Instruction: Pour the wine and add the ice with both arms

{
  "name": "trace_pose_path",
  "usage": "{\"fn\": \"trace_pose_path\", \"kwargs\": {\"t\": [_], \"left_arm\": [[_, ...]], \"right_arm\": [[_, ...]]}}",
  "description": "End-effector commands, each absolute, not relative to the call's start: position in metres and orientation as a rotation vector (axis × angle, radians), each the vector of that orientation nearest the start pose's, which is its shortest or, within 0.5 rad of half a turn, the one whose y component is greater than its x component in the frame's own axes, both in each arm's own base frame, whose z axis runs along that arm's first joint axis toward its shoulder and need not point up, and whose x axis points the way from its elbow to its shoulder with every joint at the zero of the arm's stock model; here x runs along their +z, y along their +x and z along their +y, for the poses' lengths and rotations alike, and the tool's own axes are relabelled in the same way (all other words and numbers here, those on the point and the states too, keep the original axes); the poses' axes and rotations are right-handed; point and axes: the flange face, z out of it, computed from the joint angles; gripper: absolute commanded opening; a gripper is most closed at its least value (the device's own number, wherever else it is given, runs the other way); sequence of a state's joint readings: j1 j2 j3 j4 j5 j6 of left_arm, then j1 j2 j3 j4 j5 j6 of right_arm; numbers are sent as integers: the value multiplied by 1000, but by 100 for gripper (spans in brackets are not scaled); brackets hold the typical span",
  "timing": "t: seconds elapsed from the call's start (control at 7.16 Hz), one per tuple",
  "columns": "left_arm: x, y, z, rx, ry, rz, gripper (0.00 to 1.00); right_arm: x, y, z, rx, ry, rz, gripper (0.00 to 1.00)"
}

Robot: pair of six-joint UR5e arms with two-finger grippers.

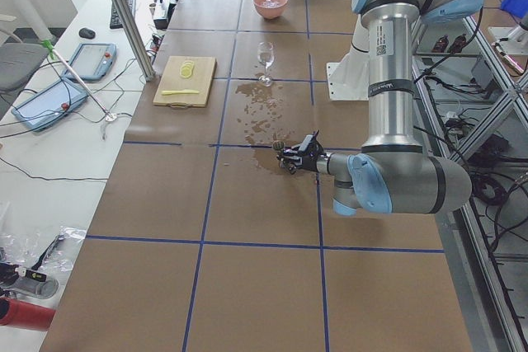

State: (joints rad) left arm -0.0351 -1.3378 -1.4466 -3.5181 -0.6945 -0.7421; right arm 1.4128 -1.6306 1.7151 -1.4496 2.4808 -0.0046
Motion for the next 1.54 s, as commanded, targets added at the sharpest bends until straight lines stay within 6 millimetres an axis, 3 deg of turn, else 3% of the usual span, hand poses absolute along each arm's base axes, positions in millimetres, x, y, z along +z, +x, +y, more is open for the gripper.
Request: {"fn": "trace_pose_path", "kwargs": {"t": [0.0,0.56,0.7,0.98,1.26,1.4], "left_arm": [[611,323,-221,-80,1205,1033,100],[624,312,-215,10,1166,1035,100],[633,292,-209,89,1126,1039,100],[646,209,-198,243,1024,1009,100],[663,166,-201,306,1036,902,100],[669,149,-216,321,1044,850,100]], "right_arm": [[592,-21,-478,-245,123,-921,100],[592,-21,-477,-234,117,-927,100],[584,-22,-475,-187,103,-934,100],[574,-27,-474,-168,96,-938,100],[530,-60,-468,-79,46,-954,100],[528,-70,-453,-91,58,-963,100]]}}
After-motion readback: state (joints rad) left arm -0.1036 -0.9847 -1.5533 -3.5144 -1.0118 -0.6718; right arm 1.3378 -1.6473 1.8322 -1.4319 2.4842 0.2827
